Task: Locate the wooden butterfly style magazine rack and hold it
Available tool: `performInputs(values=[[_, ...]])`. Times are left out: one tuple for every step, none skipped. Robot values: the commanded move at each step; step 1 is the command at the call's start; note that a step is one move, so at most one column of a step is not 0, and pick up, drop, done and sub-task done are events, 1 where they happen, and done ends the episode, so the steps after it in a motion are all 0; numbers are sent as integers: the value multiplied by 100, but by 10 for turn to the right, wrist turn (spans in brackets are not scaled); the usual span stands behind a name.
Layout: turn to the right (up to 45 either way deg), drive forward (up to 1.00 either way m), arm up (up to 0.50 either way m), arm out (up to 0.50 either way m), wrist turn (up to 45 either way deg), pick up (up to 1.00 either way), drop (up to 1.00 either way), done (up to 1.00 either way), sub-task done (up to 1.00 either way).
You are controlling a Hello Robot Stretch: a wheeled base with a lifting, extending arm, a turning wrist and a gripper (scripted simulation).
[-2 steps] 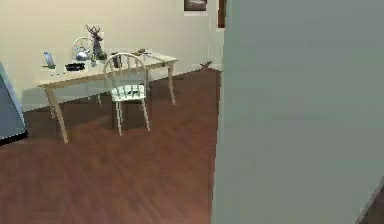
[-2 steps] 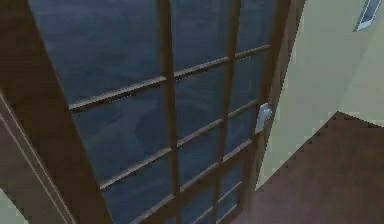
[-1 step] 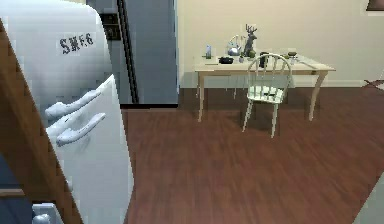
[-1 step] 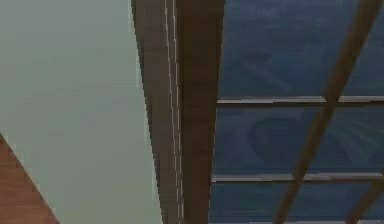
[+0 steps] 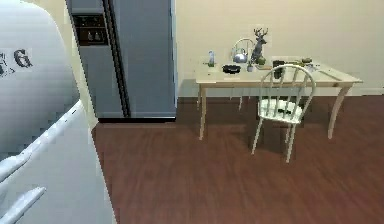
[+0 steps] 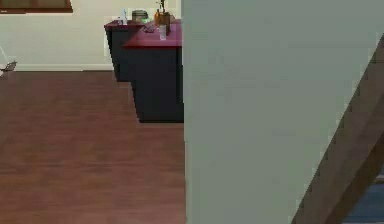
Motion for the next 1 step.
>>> performInputs(values=[[300, 0, 0, 0, 0, 0, 0, 0, 0]])
